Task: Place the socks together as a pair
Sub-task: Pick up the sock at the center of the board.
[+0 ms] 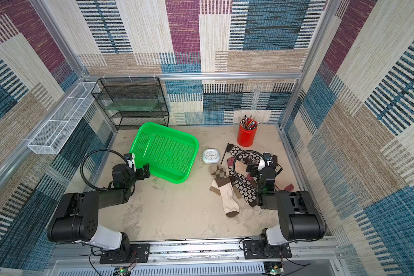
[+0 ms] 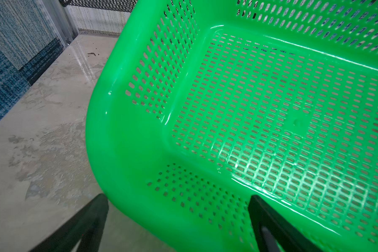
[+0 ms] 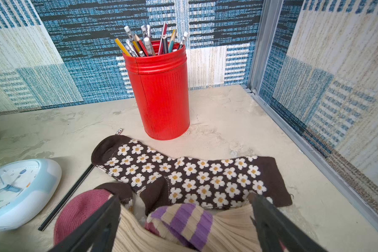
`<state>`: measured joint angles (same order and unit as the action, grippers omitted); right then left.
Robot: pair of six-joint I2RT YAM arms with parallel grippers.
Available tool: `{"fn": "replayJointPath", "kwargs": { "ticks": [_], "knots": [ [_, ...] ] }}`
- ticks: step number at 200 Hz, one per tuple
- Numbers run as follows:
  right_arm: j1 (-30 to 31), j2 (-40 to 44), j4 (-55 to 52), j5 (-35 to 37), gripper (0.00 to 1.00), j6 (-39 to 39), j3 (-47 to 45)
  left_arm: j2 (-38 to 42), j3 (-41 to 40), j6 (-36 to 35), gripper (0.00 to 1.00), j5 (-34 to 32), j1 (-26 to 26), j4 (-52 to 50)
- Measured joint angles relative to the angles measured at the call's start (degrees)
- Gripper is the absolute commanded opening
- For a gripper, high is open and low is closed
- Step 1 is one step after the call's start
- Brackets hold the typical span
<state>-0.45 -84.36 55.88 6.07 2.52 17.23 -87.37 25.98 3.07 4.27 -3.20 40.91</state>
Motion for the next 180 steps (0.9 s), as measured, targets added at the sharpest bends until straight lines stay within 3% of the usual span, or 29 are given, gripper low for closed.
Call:
{"fn": "replayJointPath", "kwargs": {
  "ticks": [146,180],
  "knots": [
    [-0.3,0.0,0.4,0.0,0.96,0.0,0.0,0.2,0.0,-0.1,0.99,0.0,0.0,0.0],
    [0.6,4.7,-4.1,1.9,0.96,0.0,1.9,6.1,1.1,-0.5,0.99,0.4,0.0,-4.5]
  ]
}}
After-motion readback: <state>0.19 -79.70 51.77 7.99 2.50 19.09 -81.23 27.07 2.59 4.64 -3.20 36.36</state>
